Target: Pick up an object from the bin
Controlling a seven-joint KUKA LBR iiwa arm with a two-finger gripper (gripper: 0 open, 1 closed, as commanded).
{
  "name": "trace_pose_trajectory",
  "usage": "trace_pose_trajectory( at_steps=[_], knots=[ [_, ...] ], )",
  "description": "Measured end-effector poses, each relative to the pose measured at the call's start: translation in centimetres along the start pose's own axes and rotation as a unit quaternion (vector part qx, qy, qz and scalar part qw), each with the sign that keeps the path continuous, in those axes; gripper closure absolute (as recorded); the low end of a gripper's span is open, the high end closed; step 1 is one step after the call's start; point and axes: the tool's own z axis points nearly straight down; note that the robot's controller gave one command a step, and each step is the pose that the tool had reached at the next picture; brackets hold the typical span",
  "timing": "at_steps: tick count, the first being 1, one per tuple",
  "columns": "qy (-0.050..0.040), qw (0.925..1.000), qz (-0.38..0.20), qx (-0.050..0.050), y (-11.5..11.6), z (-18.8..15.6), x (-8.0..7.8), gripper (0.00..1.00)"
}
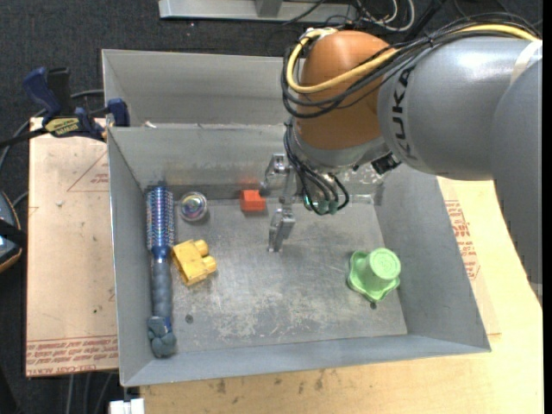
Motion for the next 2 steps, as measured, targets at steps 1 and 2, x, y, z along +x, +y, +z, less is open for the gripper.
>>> trace_pose_trajectory(
  at_steps=[1, 2],
  knots=[
    [-0.0058, 0.9927, -0.121, 0.001, 8.8, 11.2, 0.0, 0.00],
    [-0.0039, 0.9926, -0.121, -0.001, 13.0, 8.4, 5.0, 0.00]
  ],
)
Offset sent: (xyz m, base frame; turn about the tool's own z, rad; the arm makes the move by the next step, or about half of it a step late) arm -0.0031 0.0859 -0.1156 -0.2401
